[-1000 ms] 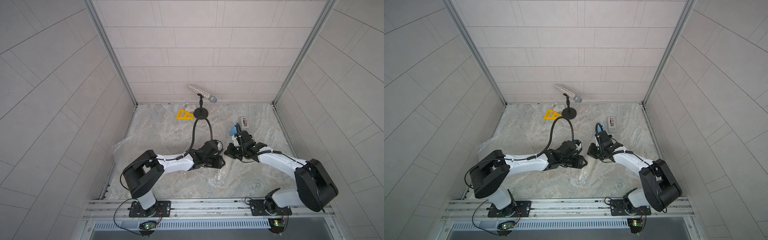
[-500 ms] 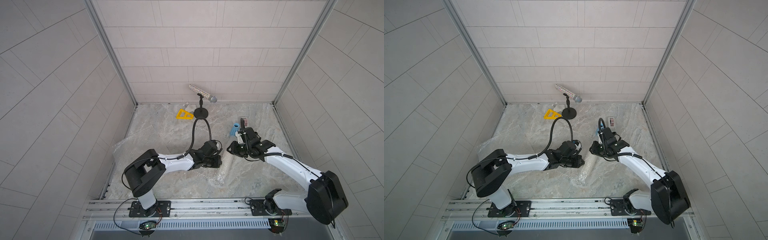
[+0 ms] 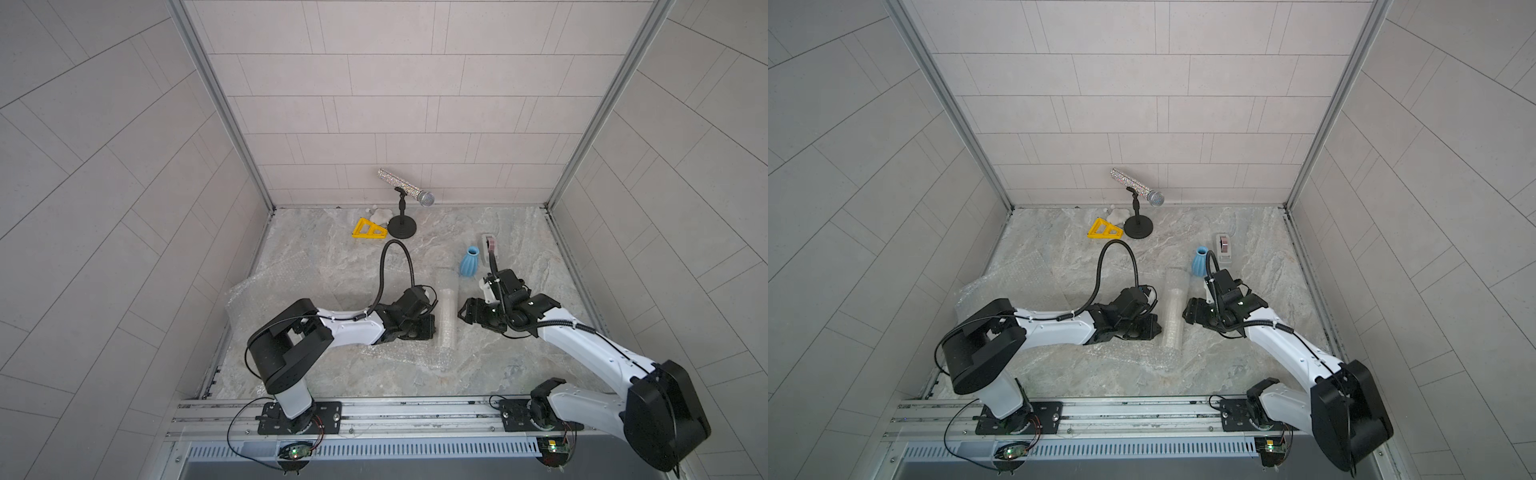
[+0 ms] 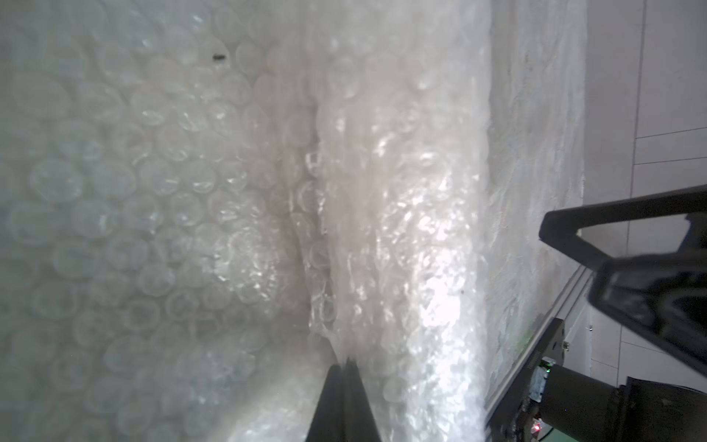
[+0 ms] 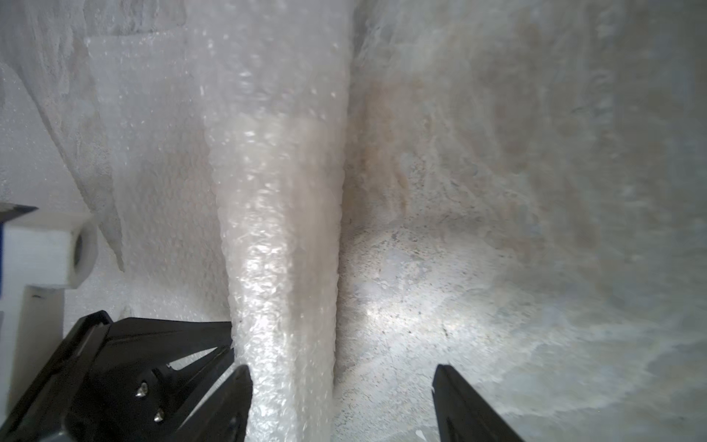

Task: Wrap vases in bubble wrap
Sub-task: Wrap the vase in bubble wrap.

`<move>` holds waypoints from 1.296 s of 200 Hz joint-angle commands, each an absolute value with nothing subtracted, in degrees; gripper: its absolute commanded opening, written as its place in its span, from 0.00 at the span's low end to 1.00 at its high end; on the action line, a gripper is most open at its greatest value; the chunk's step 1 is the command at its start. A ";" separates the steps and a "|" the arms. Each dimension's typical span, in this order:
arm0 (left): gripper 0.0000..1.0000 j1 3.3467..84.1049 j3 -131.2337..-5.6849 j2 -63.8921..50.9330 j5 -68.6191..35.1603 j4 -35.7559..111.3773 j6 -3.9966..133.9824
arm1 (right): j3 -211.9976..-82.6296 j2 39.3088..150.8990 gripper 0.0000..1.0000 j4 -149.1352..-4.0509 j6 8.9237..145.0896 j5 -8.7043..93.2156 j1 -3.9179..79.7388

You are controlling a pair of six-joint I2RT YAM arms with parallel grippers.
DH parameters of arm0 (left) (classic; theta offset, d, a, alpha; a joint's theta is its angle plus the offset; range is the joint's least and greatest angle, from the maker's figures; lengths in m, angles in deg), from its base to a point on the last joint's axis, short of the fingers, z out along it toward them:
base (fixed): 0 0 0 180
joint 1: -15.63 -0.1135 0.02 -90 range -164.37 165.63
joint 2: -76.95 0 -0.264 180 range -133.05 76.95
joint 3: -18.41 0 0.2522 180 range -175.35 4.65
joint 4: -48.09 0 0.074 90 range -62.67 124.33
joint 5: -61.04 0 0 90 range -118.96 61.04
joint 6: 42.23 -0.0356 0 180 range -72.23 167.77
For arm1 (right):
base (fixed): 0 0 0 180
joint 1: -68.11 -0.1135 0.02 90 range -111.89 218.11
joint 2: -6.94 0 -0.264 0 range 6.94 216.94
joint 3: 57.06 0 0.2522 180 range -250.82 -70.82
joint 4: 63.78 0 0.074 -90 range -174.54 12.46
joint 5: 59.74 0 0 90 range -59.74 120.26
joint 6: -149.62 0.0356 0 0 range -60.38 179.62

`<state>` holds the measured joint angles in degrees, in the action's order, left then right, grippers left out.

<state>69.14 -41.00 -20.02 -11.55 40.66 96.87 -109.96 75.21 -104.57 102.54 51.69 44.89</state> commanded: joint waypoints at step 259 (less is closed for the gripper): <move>0.51 66.53 -40.17 -10.27 -15.81 36.26 97.79 | -113.14 89.36 0.62 -100.75 99.61 44.32 33.23</move>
<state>67.15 -37.83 -12.11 -13.30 39.02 98.75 -113.61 88.00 -96.37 100.81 49.90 33.96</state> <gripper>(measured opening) 0.469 0.623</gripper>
